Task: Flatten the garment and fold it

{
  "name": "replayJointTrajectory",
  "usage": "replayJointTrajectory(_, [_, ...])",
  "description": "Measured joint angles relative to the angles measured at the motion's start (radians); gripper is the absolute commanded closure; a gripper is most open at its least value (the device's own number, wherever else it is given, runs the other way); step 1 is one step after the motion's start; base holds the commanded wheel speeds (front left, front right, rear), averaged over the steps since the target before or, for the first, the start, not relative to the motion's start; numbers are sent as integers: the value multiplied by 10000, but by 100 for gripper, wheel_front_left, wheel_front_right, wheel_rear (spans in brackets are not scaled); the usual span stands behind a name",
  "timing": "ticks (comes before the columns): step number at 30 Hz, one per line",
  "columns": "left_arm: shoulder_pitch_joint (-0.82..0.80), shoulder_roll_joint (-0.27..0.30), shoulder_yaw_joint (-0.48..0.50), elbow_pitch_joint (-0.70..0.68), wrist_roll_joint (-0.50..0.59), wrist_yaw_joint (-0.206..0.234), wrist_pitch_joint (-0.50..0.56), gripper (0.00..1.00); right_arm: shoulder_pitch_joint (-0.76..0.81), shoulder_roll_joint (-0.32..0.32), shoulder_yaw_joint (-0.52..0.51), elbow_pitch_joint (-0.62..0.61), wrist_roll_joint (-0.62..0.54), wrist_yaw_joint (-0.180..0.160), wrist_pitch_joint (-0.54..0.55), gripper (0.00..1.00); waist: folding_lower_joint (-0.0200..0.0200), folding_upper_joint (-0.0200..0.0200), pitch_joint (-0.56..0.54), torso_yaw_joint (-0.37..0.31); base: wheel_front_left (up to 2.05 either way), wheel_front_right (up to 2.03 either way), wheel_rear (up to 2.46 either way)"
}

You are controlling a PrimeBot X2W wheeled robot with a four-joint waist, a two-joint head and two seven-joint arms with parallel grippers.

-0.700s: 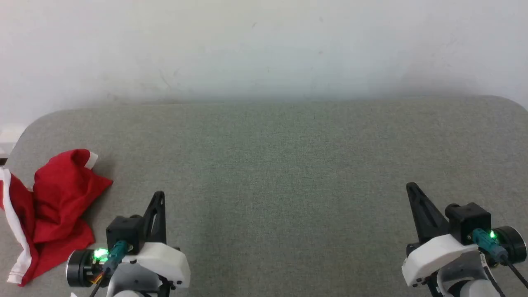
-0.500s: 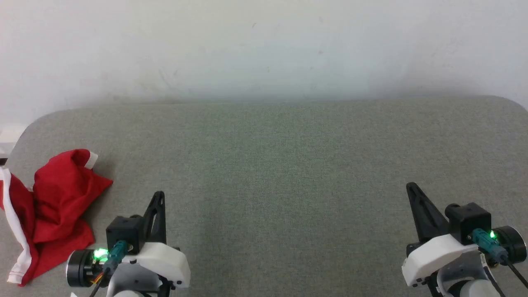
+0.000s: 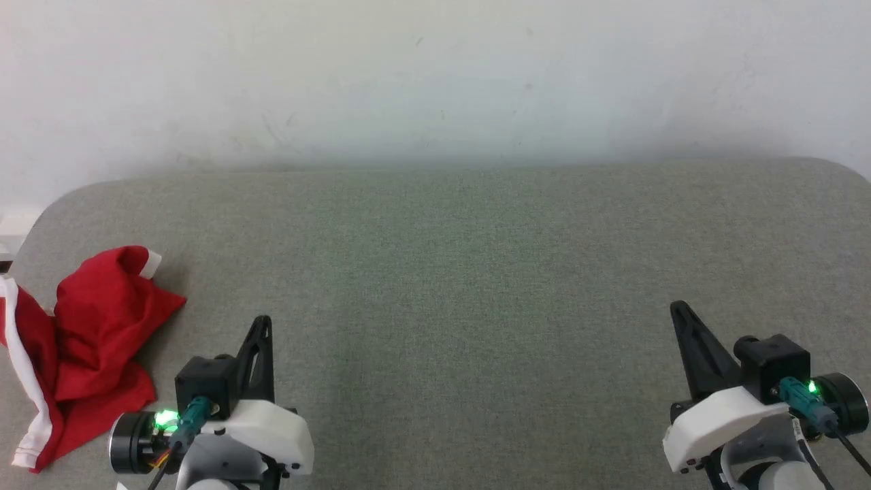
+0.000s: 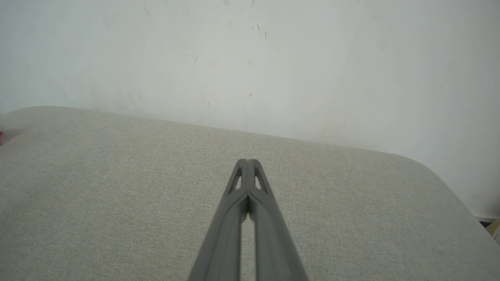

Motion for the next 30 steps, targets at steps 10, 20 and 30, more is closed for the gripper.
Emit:
replayJointTrajectory(10, [0,0,0,0,0,0,0,100,0,0,0,0,0,0,0,100,0,2,0,0,0,0,0])
replayJointTrajectory(20, [0,0,0,0,0,0,0,100,0,0,0,0,0,0,0,100,0,1,0,0,0,0,0])
replayJointTrajectory(30, [0,0,0,0,0,0,0,100,0,0,0,0,0,0,0,100,0,2,0,0,0,0,0])
